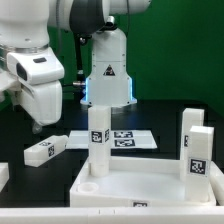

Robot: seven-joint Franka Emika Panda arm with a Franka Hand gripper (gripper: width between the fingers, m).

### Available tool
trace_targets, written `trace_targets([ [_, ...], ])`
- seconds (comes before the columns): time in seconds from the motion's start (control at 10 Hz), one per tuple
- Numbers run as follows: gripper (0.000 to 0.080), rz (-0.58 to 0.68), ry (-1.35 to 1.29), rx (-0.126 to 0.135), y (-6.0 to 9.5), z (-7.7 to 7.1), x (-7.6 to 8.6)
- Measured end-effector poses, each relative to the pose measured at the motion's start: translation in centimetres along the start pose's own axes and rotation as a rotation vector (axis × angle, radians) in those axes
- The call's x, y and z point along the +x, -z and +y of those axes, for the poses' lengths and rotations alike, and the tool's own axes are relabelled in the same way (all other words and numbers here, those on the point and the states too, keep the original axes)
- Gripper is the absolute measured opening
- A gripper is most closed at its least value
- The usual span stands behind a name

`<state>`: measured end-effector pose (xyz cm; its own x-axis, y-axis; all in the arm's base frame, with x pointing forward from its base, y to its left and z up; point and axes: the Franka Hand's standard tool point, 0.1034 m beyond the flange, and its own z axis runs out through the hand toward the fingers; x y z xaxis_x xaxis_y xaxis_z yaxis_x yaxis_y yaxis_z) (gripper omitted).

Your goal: Assemble desk

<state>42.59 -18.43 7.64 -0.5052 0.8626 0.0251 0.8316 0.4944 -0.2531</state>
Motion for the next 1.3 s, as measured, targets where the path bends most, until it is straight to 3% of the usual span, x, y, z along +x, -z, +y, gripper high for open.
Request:
trace_targets([
  [0.5, 0.0649, 0.001, -0.294, 0.003, 0.1, 0.4, 0.1],
  [0.9, 0.0649, -0.011, -0.838, -0.023, 0.9, 2.2, -1.2],
  [1.3, 0.0649, -0.011, -0.838, -0.023, 0.9, 2.2, -1.2],
])
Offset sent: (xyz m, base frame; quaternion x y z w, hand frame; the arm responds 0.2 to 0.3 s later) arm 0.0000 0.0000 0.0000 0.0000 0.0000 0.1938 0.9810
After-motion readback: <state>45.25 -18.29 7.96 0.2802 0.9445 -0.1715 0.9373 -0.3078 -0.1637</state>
